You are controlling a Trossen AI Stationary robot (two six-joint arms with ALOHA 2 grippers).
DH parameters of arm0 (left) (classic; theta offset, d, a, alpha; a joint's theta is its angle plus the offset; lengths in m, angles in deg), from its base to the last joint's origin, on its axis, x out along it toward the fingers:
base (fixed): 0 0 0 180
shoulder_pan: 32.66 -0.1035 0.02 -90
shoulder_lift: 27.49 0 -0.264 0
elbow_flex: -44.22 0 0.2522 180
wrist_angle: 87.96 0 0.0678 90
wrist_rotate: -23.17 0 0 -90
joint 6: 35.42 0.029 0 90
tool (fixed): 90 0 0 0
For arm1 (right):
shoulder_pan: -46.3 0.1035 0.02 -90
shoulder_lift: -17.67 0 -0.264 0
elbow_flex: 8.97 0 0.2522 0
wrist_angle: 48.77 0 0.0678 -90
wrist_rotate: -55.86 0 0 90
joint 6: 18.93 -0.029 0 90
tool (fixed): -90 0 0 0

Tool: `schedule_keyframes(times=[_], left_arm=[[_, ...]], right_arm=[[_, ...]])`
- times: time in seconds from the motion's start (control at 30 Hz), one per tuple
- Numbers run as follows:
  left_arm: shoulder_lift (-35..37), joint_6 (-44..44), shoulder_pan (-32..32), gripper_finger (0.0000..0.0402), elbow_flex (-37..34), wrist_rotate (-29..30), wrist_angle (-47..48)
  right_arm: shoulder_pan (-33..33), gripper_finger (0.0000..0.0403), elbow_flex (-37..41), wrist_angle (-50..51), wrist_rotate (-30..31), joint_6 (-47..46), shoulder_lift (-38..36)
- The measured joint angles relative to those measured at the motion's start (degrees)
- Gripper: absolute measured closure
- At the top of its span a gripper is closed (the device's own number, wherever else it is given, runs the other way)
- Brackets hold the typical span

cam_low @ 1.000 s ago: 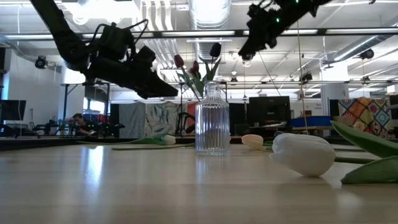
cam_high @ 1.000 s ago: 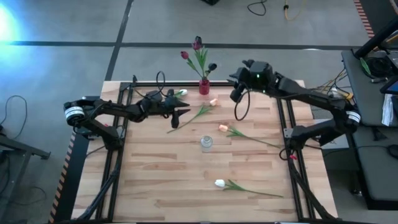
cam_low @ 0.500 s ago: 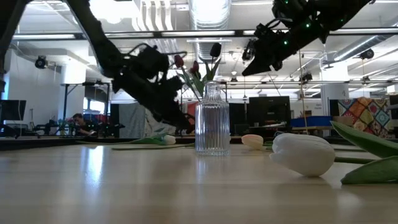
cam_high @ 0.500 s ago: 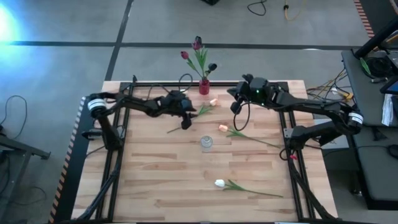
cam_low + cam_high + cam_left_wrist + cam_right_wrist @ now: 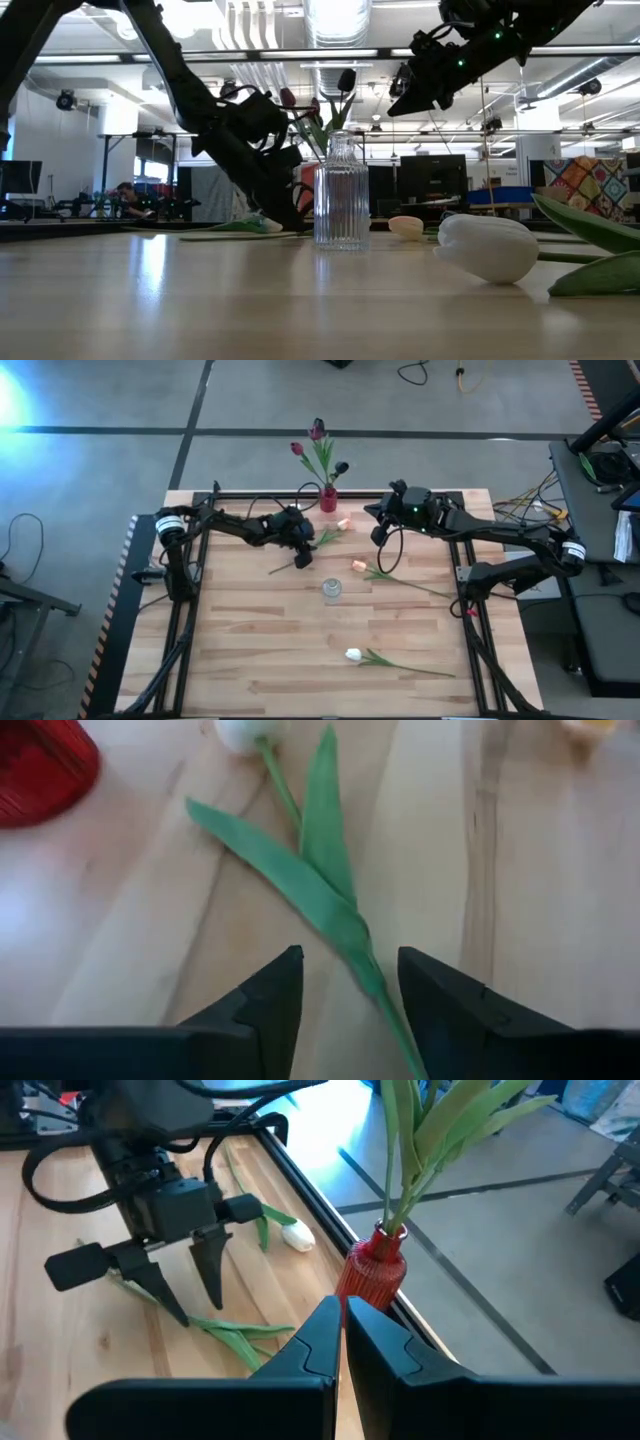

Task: Sort flowers into vase by color
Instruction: Put the top orange tulip into the transparent vase

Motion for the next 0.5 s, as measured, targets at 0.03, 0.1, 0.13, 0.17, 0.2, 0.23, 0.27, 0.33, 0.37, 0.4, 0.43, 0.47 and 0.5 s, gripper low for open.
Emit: schedule_keyframes(times=[0.03,0.1,0.13,0.17,0.2,0.23,0.27,0.33,0.37,0.4,0.43,0.47,0.5], left_arm=[[0.0,0.4,0.0,0.0258,0.0,0.0,0.7],[0.0,1.2,0.0,0.027,0.0,0.0,2.0],[0.0,1.6,0.0,0.0277,0.0,0.0,2.3],[0.0,1.8,0.0,0.0283,0.0,0.0,2.9],[0.0,2.2,0.0,0.0289,0.0,-0.1,3.2],[0.0,2.5,0.0,0.0295,0.0,0.0,3.4],[0.1,2.8,0.1,0.0301,-0.1,0.0,3.4],[0.1,3.8,0.1,0.0319,-0.2,-0.1,3.5],[0.1,4.3,0.2,0.033,-0.3,-0.1,3.5],[0.3,5.0,0.3,0.0343,-0.4,-0.3,3.6],[0.5,5.4,0.5,0.0358,-0.6,-0.4,3.7],[0.8,5.7,0.6,0.0374,-0.8,-0.6,3.8],[1.2,5.9,0.6,0.0387,-1.2,-1.2,3.8]], right_arm=[[0.0,0.039,0.0,0.0,0.0,-0.2,0.0],[0.0,0.039,0.0,0.0,0.0,-0.2,0.0],[0.0,0.039,0.0,0.0,0.0,-0.2,0.0],[0.0,0.039,0.0,0.0,0.0,-0.2,0.0],[0.0,0.039,0.0,0.0,0.0,-0.2,0.0],[0.0,0.039,0.0,0.0,0.0,-0.2,0.0],[0.1,0.039,0.0,0.0,0.0,-0.2,0.0],[0.4,0.039,0.0,0.0,0.0,-0.2,0.0],[0.5,0.039,0.0,-0.1,0.0,-0.2,0.0],[0.7,0.039,0.1,-0.2,0.1,-0.2,0.0],[0.9,0.039,0.2,-0.5,0.4,-0.1,0.0],[1.2,0.039,0.7,-1.1,0.5,0.0,0.0],[1.5,0.039,1.2,-2.0,0.5,0.0,0.0]])
